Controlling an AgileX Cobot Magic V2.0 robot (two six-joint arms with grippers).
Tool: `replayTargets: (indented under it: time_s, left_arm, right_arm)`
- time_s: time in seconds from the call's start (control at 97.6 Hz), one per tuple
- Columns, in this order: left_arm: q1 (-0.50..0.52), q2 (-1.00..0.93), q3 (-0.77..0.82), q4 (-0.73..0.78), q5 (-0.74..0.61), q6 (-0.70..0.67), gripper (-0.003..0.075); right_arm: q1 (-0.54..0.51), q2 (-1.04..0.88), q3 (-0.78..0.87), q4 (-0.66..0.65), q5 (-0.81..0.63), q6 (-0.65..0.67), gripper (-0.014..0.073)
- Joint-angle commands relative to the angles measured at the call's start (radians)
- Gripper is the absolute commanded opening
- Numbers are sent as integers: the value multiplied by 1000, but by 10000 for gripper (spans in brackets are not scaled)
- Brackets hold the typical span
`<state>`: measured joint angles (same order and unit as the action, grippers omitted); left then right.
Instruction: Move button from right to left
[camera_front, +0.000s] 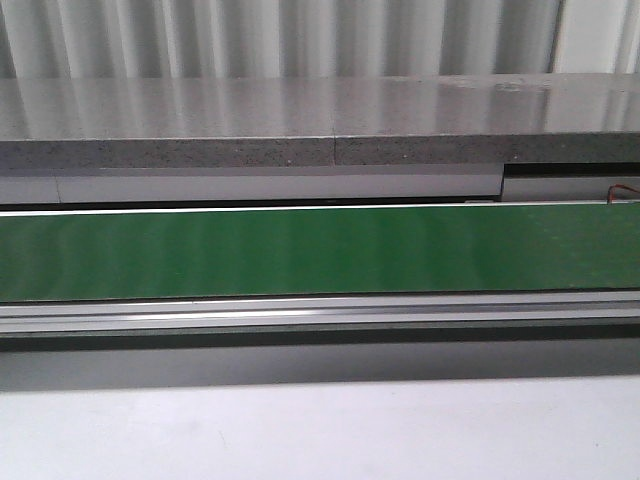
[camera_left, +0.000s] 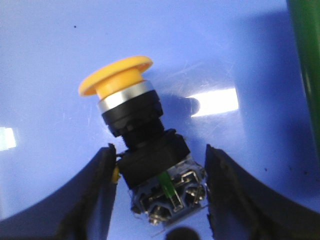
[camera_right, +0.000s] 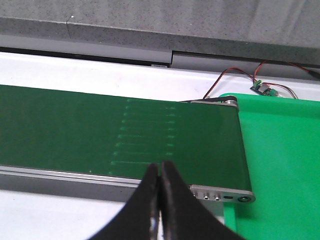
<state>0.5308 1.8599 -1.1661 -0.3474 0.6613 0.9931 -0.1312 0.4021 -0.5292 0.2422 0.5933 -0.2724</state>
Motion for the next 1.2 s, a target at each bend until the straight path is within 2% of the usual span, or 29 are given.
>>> replayTargets:
  time_s: [0.0, 0.144, 0.769, 0.984, 1.189]
  left_arm:
    - [-1, -44, -29, -22, -18, 20, -17]
    - [-1, -44, -29, -22, -13, 32, 33]
    - [-1, -44, -29, -22, -4, 47, 452]
    - [-1, -44, -29, -22, -2, 47, 506]
    - [-1, -48, -29, -40, -24, 45, 505]
  right_arm:
    - [2, 3, -26, 1, -65, -9, -67]
    - [2, 3, -26, 1, -65, -9, -67]
    - [2, 3, -26, 1, -65, -9, -67]
    - [2, 3, -26, 1, -65, -9, -67]
    - [2, 3, -26, 1, -65, -9, -67]
